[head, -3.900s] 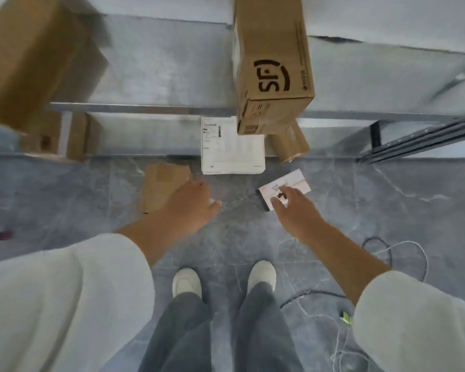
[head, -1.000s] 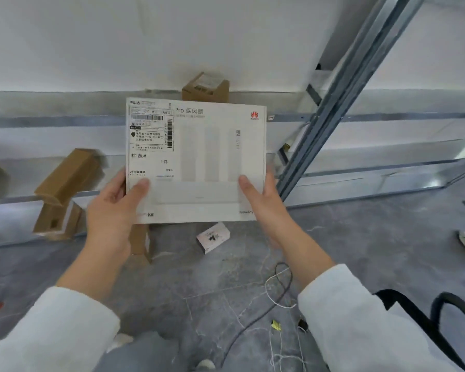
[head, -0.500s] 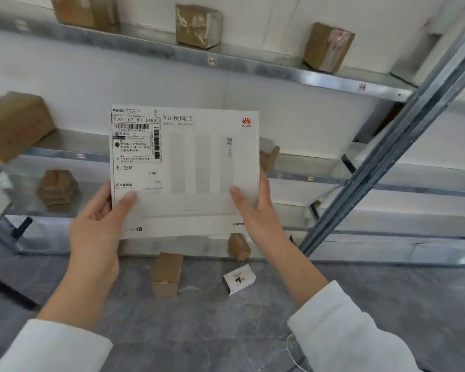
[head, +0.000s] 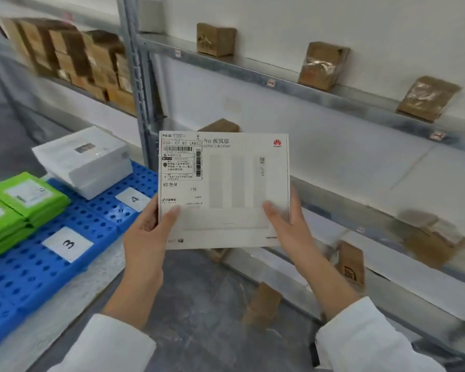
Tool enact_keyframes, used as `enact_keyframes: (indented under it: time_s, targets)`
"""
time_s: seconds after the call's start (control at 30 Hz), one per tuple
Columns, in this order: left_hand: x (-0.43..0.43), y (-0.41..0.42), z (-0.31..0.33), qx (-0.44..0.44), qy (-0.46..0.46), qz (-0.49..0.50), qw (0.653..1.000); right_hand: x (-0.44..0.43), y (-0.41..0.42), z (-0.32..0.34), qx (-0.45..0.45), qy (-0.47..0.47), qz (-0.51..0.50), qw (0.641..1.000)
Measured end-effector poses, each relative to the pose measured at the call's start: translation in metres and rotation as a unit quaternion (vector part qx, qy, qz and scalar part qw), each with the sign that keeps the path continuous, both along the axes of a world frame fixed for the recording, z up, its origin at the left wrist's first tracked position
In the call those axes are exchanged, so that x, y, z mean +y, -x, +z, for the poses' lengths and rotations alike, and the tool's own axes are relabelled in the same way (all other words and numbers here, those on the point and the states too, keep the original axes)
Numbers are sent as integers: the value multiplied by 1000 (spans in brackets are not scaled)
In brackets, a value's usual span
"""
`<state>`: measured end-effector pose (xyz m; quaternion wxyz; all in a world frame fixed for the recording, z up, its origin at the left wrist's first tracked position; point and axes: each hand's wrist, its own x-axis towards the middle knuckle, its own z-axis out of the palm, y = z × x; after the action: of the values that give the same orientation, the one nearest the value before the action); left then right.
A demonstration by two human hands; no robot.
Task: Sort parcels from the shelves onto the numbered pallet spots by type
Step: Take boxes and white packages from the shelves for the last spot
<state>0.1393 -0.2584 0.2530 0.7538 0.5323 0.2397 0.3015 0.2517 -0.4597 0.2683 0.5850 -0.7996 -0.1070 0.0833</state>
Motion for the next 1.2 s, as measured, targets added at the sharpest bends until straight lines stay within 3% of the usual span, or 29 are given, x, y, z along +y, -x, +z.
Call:
enact_keyframes:
  time_s: [0.3,0.63,1.2]
  targets:
    - [93,23,-17,12,14,85,996,115,-15,-4,10,48,94,994]
    - [167,25,-17,54,11,196,979,232,-56,-15,10,2,230,973]
    - [313,-118,-7,88,10,321,943,452,-240,-14,21,29,383,923]
